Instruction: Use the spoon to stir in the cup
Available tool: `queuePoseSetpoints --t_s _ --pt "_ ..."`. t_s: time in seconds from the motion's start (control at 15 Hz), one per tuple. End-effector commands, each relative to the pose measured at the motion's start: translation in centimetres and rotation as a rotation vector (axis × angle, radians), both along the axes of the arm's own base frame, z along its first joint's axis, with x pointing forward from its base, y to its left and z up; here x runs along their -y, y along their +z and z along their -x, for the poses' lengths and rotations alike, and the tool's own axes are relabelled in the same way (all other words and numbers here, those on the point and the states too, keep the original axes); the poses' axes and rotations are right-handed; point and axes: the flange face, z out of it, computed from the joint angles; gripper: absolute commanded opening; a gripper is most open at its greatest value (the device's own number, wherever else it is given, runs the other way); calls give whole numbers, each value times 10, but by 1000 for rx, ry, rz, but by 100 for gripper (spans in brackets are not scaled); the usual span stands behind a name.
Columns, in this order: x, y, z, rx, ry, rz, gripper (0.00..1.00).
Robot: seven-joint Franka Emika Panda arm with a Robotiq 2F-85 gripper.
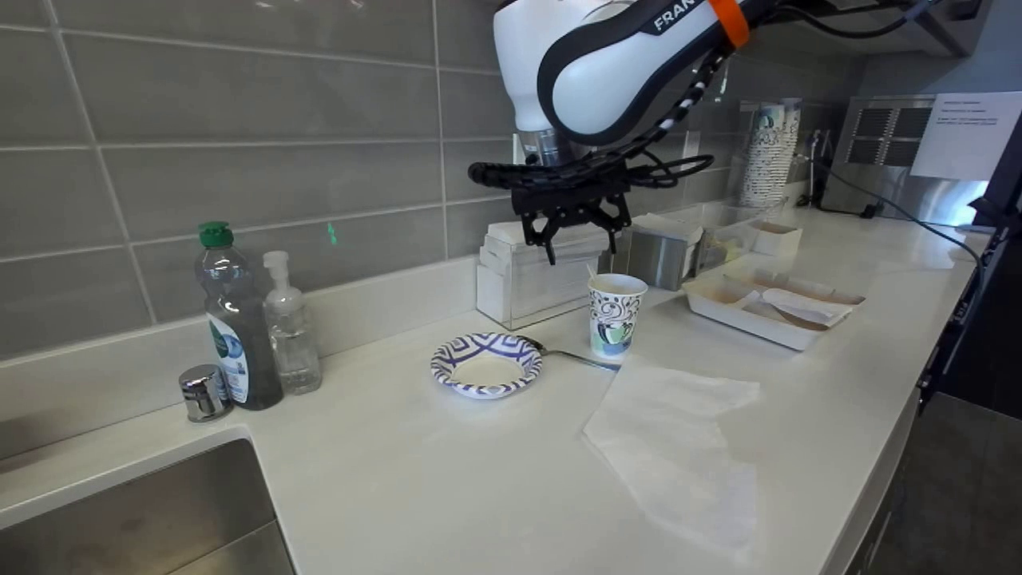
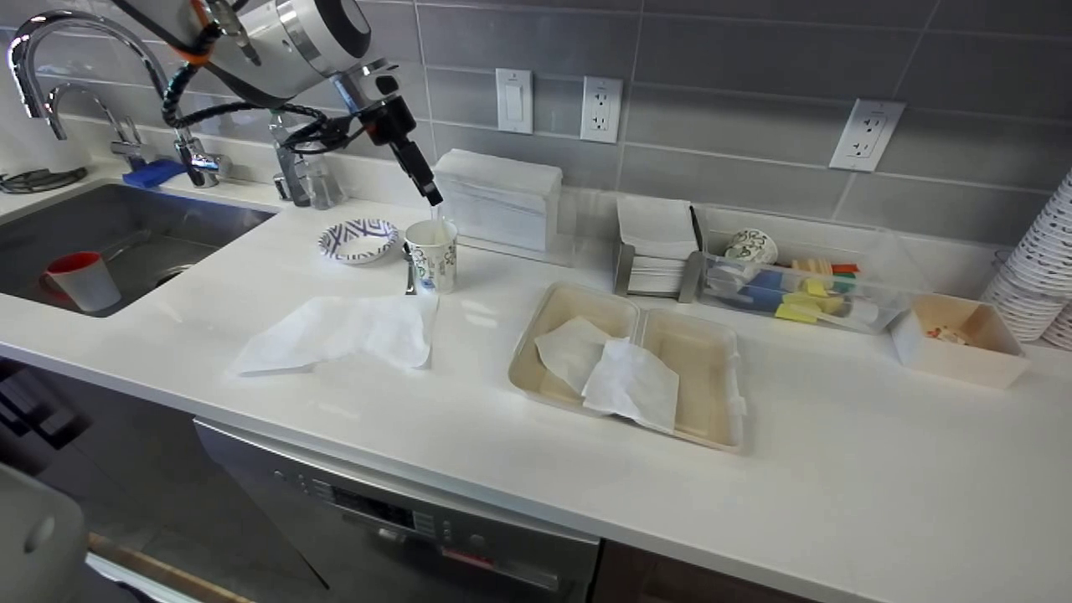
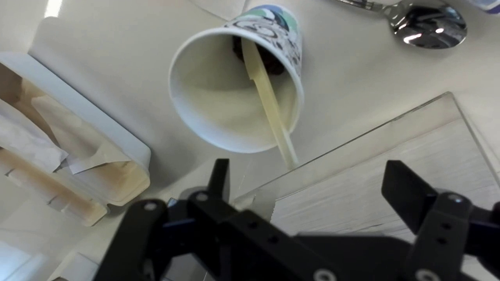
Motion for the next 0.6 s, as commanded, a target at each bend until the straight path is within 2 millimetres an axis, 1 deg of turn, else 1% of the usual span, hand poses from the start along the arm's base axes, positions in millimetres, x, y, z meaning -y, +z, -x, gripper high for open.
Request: queuePoseSetpoints --t_s 0.0,0.13,0.2,0.27,0.4,0.47,0.53 --pt "5 -8 -3 -40 -38 8 100" --pt "9 -12 -2 -60 -57 30 100" --pt "10 -14 -2 -69 -61 34 97" --pt "11 -16 -3 -78 -65 40 86" --pt "11 -19 -3 -93 -69 45 81" --pt "11 -20 -4 -95 -71 45 77" --pt "11 -22 -4 -102 -72 43 76"
